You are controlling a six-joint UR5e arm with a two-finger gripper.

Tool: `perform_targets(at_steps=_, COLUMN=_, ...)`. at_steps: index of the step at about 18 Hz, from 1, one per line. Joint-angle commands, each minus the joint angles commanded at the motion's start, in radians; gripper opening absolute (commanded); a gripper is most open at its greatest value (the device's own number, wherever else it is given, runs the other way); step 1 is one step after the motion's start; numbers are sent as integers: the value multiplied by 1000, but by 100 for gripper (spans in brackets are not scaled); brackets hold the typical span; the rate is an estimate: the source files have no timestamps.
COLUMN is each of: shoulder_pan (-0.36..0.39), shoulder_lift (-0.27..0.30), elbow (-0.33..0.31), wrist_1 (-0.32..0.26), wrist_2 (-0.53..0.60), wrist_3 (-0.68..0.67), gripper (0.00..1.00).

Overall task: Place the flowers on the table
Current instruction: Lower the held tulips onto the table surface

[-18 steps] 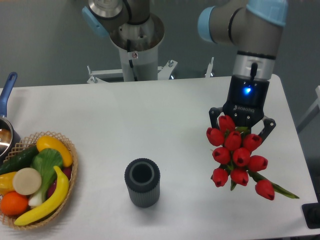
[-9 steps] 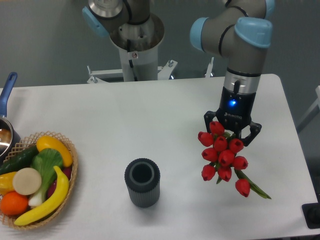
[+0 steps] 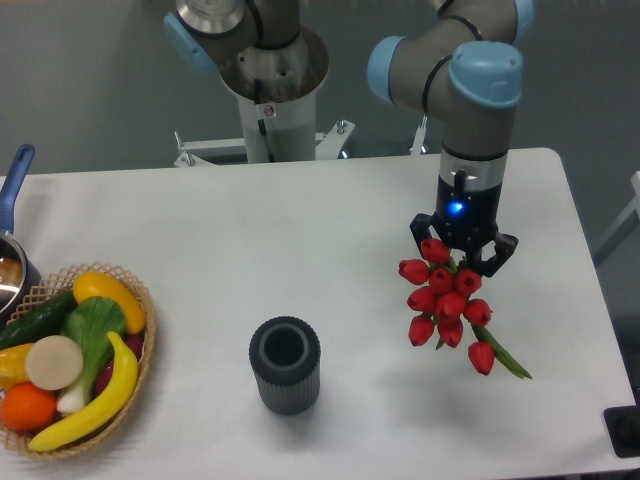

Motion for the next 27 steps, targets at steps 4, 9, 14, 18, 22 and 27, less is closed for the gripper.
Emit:
perform_targets(at_steps=4, shoulder_pan=-3, shoulder_lift=-2, elbow=-35, wrist_1=0, wrist_2=45, wrist_3=0, gripper=41)
perform_targets(at_steps=9, shoulder_pan=-32, shoulder_lift=-18, elbow=-67, wrist_1=0, wrist_2=92, wrist_3=11, gripper=41)
perform_targets(at_steps=14, shoulder_pan=-43, shoulder_lift=-26, elbow=-112, wrist_1=2, wrist_2=92, wrist_3=9, gripper=42)
perform_targets(at_steps=18, shoulder_pan=-54, shoulder_lift=-47, elbow=-120, wrist_1=2, wrist_2=91, wrist_3=9, gripper=42)
perform_targets(at_steps=22, shoulder_pan=-71, shoulder_lift=-55, elbow=-118, wrist_1=6, wrist_2=86, wrist_3=9, gripper=51)
perform_targets(at_steps=27, shoulder_pan=-71, shoulder_lift=-54, elbow=-111, wrist_1=14, wrist_2=82, wrist_3=14, gripper=98)
